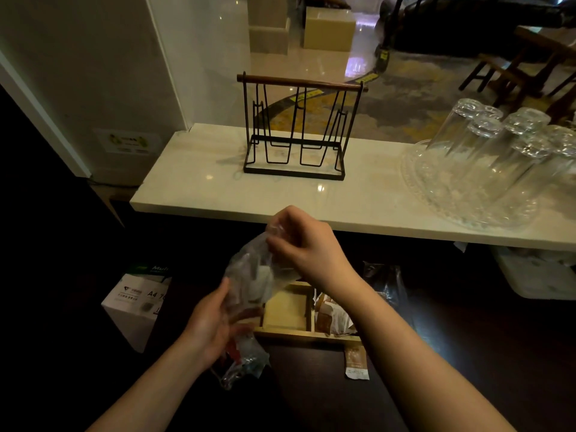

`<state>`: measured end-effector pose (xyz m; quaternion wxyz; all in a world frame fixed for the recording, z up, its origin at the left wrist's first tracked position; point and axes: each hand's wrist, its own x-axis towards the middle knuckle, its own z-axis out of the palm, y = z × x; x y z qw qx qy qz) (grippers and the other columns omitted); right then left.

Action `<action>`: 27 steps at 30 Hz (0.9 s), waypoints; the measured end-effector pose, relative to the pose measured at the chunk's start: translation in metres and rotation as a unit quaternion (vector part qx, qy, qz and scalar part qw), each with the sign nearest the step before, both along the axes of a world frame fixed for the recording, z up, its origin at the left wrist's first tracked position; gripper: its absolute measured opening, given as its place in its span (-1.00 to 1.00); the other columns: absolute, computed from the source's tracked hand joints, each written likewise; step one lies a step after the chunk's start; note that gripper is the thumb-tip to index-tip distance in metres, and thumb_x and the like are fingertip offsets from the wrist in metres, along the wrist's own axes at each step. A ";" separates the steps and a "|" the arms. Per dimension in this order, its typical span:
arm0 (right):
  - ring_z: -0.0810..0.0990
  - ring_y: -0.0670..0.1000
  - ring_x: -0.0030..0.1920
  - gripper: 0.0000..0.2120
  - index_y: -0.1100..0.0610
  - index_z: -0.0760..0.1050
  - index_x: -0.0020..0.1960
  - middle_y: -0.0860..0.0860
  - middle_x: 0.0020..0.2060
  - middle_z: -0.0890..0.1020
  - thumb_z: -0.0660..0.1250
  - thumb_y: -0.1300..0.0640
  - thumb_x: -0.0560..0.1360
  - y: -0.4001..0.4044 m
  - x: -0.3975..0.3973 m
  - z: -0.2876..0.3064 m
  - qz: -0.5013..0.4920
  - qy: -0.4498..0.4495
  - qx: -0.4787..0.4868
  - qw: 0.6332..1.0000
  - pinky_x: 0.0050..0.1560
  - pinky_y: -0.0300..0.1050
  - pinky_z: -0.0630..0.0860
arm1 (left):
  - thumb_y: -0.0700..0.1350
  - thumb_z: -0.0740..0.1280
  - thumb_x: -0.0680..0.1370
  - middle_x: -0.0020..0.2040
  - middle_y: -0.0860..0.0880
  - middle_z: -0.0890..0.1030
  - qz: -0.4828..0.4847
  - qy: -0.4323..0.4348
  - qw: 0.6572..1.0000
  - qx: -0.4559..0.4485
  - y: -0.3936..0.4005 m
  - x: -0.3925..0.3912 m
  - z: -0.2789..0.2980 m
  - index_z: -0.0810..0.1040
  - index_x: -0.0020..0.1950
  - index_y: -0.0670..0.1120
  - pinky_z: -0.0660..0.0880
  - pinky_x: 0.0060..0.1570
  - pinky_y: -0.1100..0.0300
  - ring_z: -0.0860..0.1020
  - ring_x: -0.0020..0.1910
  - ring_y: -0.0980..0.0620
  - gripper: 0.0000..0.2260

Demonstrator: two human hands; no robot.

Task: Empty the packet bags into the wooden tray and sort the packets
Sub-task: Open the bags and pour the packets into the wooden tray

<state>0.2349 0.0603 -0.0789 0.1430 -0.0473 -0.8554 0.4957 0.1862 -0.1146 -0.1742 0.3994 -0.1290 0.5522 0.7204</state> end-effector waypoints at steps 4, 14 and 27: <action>0.55 -0.14 -0.08 -0.86 0.01 0.49 0.02 -0.12 -0.13 0.56 0.35 0.16 0.48 0.018 0.000 -0.020 -0.048 -0.046 -0.009 0.998 -0.09 -0.22 0.55 | 0.00 0.12 0.63 -0.14 -0.13 0.69 0.022 0.168 0.978 -0.121 -0.013 -0.019 0.001 0.57 0.04 -0.07 0.54 -0.48 0.12 0.67 -0.33 -0.08 -0.73; 0.62 0.04 -0.08 -0.83 0.00 0.61 0.04 0.05 -0.15 0.65 0.40 0.15 0.46 0.034 0.014 -0.075 -0.057 -0.132 -0.090 0.985 0.00 -0.03 0.61 | -0.09 0.27 0.57 -0.34 -0.20 0.54 0.002 0.506 0.798 -0.327 -0.035 -0.041 0.012 0.47 -0.28 -0.13 0.41 -0.66 0.22 0.54 -0.46 -0.11 -0.76; 0.62 -0.04 -0.26 -0.84 0.15 0.60 0.03 0.05 -0.29 0.64 0.39 0.27 0.46 0.035 0.017 -0.117 -0.077 -0.132 -0.206 0.967 -0.14 -0.14 0.60 | -0.10 0.34 0.53 -0.37 -0.14 0.40 -0.019 0.543 0.806 -0.234 -0.025 -0.035 0.033 0.40 -0.32 -0.11 0.45 -0.59 0.15 0.43 -0.52 0.05 -0.74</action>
